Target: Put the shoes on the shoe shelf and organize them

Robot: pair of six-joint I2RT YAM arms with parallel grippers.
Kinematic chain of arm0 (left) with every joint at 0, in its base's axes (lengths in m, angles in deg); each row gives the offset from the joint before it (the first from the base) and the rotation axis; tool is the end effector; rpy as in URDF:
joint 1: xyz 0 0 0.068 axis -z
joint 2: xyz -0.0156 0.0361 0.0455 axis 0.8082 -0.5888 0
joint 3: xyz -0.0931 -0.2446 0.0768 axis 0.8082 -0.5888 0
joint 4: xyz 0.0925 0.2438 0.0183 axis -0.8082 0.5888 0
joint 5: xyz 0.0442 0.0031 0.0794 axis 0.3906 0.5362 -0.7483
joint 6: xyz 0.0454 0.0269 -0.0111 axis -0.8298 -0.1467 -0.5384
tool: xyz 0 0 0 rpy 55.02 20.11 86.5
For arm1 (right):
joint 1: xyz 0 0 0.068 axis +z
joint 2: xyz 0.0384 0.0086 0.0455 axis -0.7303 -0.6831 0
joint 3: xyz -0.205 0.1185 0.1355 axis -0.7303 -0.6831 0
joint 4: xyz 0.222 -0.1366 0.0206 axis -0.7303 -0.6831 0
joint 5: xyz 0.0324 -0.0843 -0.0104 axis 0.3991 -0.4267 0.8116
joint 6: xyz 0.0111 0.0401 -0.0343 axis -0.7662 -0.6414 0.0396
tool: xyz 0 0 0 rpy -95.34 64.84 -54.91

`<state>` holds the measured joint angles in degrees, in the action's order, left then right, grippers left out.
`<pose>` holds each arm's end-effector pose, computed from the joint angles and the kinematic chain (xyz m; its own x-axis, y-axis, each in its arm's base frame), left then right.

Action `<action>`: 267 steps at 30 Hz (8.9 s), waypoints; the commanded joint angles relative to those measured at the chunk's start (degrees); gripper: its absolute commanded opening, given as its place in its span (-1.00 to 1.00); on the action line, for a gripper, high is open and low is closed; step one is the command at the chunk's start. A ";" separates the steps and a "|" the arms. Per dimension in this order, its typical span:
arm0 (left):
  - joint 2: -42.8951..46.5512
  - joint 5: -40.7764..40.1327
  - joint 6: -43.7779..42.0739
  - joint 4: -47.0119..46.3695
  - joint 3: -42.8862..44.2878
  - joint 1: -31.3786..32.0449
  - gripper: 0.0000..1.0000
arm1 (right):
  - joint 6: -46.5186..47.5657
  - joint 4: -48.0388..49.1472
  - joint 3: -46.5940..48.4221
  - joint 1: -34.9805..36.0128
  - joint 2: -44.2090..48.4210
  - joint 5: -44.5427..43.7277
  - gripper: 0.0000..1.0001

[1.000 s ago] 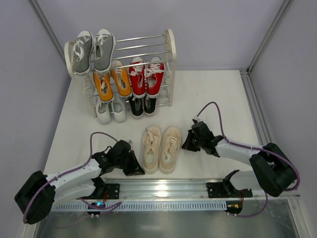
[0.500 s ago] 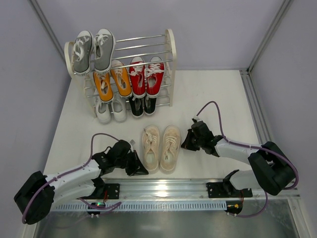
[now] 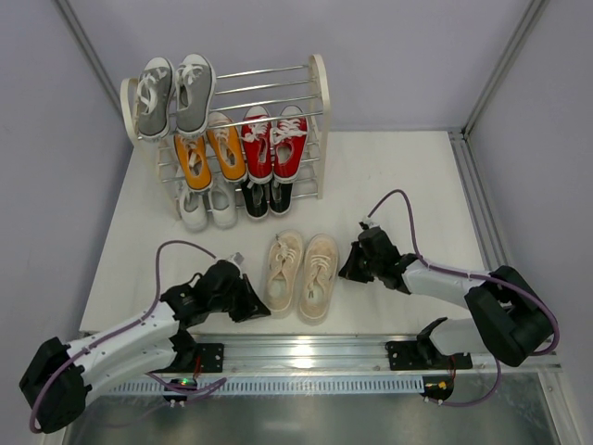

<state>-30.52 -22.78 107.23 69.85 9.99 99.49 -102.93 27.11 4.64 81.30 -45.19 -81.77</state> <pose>0.1028 -0.1163 0.1550 -0.9361 -0.3420 -0.0818 -0.2005 0.7101 -0.6749 0.1902 0.1335 0.1390 -0.8685 0.2170 -0.4458 -0.0281 0.8761 0.4812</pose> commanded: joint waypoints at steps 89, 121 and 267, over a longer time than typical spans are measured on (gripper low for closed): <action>-38.96 -34.85 -20.17 3.37 34.10 19.22 -0.02 | 4.20 -5.70 -3.08 -1.96 4.79 -2.76 -0.92; -36.59 -41.69 -25.62 -2.72 35.75 17.71 -0.99 | 5.26 -6.49 -4.05 -2.05 8.04 -2.76 -0.92; -14.26 -59.28 -56.38 -24.68 27.41 -28.86 0.63 | 21.17 -7.63 -3.25 -10.05 24.65 7.97 0.63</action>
<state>-46.52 -74.89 51.56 43.86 34.87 72.21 -82.99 17.75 1.58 71.27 -22.17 -74.56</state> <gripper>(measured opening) 0.819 0.816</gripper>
